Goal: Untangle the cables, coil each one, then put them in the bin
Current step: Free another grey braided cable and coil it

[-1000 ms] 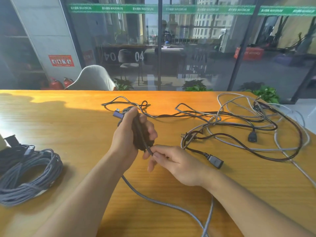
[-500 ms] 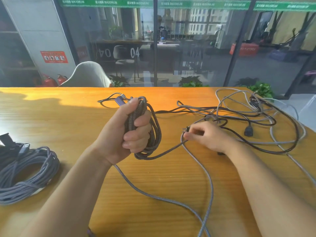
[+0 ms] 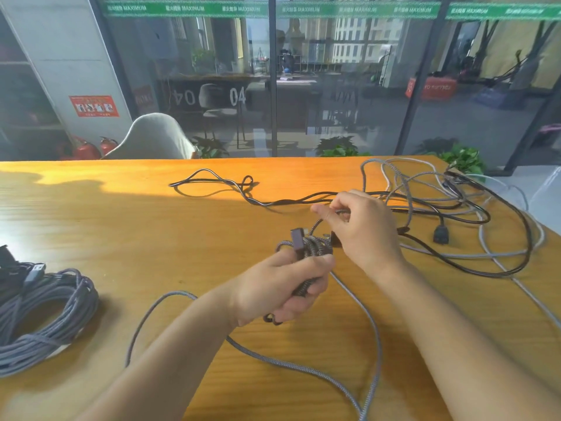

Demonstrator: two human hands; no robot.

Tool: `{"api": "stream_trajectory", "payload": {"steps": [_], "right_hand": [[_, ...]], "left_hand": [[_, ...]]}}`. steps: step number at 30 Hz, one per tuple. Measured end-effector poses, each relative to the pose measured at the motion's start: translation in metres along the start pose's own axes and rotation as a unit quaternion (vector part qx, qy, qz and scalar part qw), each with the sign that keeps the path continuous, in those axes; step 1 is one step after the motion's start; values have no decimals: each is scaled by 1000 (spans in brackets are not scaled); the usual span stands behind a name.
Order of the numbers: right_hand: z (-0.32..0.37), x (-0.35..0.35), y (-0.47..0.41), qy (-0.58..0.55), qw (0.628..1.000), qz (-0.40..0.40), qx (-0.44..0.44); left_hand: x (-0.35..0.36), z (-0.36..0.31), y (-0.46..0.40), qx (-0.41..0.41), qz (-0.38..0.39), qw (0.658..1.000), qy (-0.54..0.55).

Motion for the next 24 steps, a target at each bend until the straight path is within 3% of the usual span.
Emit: {"api": "stream_trajectory", "payload": {"steps": [7,12,17,21,24], "right_hand": [[20,-13,17,-201,978,49,15],[36,-10,23,-384,914,128,17],[44,-8,26,-439,893,93,11],[52,6,30,-470,871,141,-2],[62,16,36,-467,867,174,-21]], "left_hand": [[-19,11,-5,-14,-122,991,44],[-30,16,-3,10,-160,986,44],[-25,18,-7,2,-123,992,7],[-27,17,-6,74,-135,982,106],[-33,18,-2,78,-183,975,95]]}}
Point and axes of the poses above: each hand's wrist, its own y-axis away from the middle knuckle, its own x-axis out of the palm, z = x × y, the point moved 4 cm from there along -y, towards the middle knuckle, and after that the axes turned 13 degrees about z, right-handed, at the moved point
